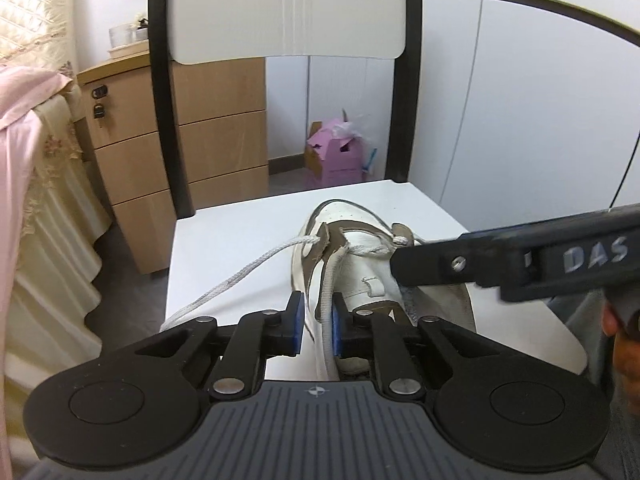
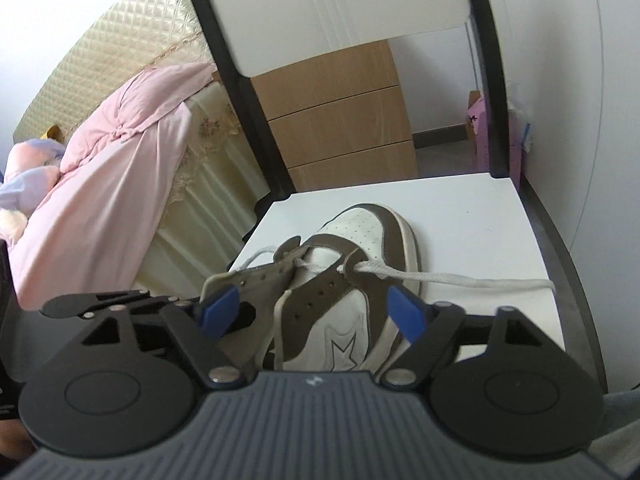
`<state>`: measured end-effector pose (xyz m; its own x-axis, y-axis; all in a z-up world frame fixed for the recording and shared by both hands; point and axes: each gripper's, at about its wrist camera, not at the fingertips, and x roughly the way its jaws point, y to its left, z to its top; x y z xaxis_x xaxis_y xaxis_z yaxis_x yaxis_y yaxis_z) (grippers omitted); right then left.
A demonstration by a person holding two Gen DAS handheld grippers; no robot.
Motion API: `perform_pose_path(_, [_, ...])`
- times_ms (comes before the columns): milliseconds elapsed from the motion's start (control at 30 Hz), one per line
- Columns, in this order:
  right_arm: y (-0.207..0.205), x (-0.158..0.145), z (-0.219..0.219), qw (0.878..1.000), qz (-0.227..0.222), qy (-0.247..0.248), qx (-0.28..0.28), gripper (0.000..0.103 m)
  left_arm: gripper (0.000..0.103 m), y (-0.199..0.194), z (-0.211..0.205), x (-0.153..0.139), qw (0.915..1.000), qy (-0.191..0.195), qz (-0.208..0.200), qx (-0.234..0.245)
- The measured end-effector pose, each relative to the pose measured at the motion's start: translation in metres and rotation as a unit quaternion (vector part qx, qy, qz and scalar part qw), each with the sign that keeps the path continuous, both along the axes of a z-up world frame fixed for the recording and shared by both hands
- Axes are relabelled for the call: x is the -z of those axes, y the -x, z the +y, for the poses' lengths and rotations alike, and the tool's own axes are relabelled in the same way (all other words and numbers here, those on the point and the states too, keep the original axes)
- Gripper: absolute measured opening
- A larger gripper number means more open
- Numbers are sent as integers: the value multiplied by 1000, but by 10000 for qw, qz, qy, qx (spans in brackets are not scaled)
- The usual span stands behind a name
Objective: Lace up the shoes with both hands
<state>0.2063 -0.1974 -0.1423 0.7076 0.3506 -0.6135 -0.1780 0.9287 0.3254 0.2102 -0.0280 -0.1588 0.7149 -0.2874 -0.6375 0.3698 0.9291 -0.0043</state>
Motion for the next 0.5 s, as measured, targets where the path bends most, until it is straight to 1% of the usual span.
perform_pose_path(67, [-2, 4, 3, 10000, 54, 56, -43, 60, 9, 1, -1, -1, 10000, -18, 9, -48])
perform_pose_path(100, [-2, 7, 3, 9999, 78, 126, -37, 54, 9, 1, -1, -1, 10000, -27, 4, -62])
perform_pose_path(133, [-2, 9, 3, 9998, 103, 141, -9, 43, 9, 1, -3, -1, 9999, -60, -4, -88])
perform_pose_path(167, [-2, 11, 3, 9999, 124, 47, 0, 38, 9, 0, -3, -1, 9999, -93, -17, -126])
perform_pose_path(200, [-2, 13, 2, 9999, 139, -27, 21, 38, 9, 0, -3, -1, 9998, -89, -8, -173])
perform_pose_path(267, [-1, 13, 0, 9998, 130, -109, 117, 31, 9, -1, -2, -1, 9996, -67, 22, -269])
perform_pose_path(367, [2, 13, -8, 9985, 243, -381, 309, 22, 9, 2, -4, -2, 9992, -113, 30, -372])
perform_pose_path(500, [5, 11, -10, 9986, 253, -427, 201, 23, 9, 7, -6, -3, 9989, -167, 50, -430])
